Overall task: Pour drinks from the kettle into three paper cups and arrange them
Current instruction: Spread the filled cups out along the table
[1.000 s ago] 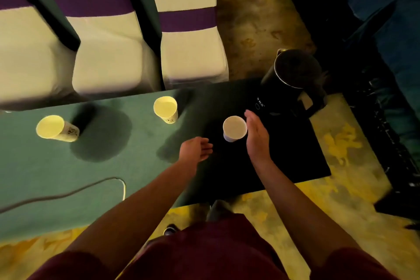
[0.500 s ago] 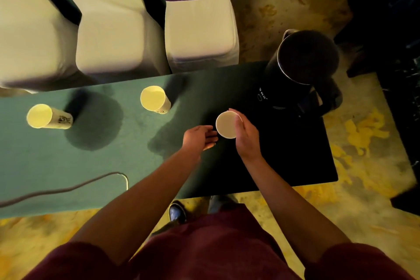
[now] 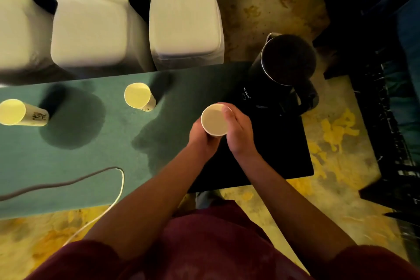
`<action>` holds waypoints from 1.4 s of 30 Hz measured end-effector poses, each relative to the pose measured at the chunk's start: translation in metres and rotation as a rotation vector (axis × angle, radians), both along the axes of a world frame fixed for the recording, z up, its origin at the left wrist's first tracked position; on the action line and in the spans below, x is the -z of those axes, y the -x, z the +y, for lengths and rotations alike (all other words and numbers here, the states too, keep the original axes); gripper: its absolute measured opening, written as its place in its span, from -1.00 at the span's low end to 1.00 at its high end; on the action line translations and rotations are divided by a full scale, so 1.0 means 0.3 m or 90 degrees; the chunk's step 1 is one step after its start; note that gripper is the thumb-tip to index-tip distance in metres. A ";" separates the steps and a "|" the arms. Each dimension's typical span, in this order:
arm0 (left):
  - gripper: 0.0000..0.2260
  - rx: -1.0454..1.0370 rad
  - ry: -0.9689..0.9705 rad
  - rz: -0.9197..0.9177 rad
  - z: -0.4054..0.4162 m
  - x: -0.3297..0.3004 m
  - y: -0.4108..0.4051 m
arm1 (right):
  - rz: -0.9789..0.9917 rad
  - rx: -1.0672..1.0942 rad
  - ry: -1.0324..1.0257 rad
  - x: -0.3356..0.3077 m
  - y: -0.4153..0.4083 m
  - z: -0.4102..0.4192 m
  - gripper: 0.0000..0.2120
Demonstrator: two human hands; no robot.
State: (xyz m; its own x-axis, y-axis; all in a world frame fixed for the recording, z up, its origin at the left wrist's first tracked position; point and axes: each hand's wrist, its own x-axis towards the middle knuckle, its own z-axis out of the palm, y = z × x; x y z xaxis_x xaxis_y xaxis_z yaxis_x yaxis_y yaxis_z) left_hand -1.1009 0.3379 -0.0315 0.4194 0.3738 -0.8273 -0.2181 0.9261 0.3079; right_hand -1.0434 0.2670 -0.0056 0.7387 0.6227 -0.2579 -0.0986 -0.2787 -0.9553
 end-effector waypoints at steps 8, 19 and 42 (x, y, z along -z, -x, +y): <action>-0.80 0.000 -0.018 -0.177 0.044 -0.155 0.148 | 0.012 -0.043 -0.135 -0.175 0.138 0.052 -0.67; -0.77 -0.111 -0.065 -0.163 0.194 -0.287 0.599 | 0.060 -0.096 -0.200 -0.279 0.580 0.260 -0.70; -0.82 -0.238 -0.148 -0.075 0.875 -0.214 1.687 | 0.029 -0.290 -0.188 -0.162 1.595 0.990 -0.64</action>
State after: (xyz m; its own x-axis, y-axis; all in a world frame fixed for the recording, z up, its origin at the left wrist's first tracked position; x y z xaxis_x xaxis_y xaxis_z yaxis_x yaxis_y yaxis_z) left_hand -1.6070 0.6003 0.0326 0.3065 0.6884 -0.6574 -0.5711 0.6855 0.4515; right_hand -1.5218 0.5639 0.0428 0.3696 0.9279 -0.0496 -0.0737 -0.0240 -0.9970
